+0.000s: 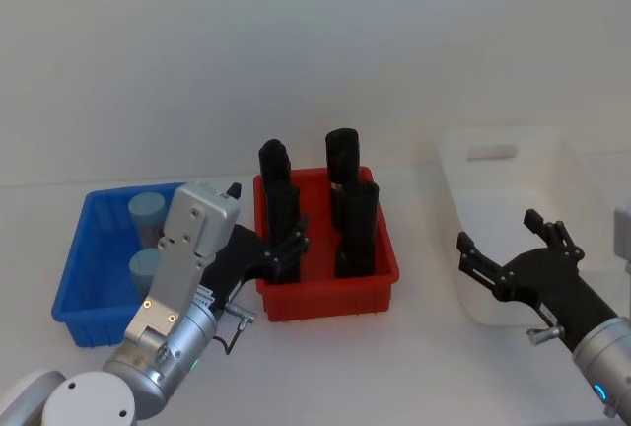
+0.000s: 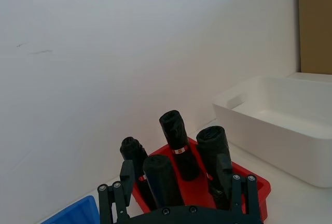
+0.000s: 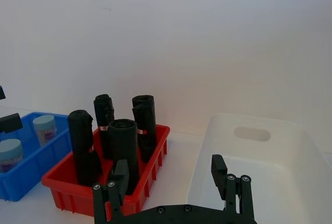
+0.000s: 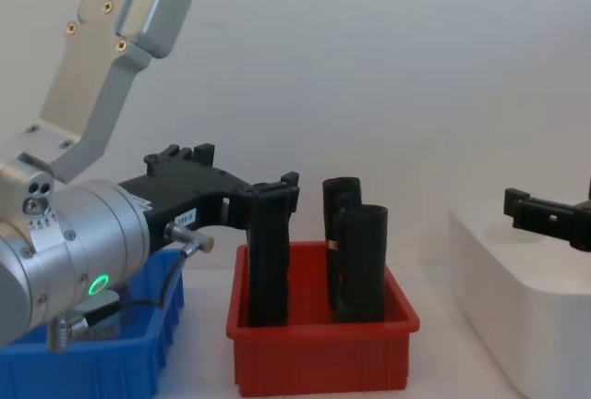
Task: Pick the cotton swabs from the blue box and place them into the white box.
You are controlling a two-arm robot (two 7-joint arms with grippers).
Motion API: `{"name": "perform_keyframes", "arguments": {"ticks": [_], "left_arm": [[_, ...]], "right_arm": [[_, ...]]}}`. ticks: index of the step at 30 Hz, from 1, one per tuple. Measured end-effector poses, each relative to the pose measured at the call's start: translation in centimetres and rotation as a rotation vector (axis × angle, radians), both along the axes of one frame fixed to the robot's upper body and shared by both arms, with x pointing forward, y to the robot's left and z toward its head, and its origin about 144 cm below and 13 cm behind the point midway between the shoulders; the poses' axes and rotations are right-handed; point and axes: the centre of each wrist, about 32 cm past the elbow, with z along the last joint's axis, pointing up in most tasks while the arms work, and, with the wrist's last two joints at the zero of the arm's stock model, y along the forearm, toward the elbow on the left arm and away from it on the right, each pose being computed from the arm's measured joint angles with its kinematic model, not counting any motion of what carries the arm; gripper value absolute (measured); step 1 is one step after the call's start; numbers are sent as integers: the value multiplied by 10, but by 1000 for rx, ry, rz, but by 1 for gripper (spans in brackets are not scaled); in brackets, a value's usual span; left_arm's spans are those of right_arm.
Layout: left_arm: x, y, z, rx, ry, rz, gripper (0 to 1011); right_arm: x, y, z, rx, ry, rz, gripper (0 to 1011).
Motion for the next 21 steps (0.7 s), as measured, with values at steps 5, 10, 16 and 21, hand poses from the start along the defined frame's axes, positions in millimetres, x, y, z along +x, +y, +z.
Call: {"name": "perform_keyframes", "arguments": {"ticks": [5,10,16,21], "left_arm": [[0,0,0,0,0,0,1004],[0,0,0,0,0,0,1004],[0,0,0,0,0,0,1004],[0,0,0,0,0,0,1004]], "right_arm": [[0,0,0,0,0,0,1002],[0,0,0,0,0,0,1002],[0,0,0,0,0,0,1002],[0,0,0,0,0,0,1002]]}}
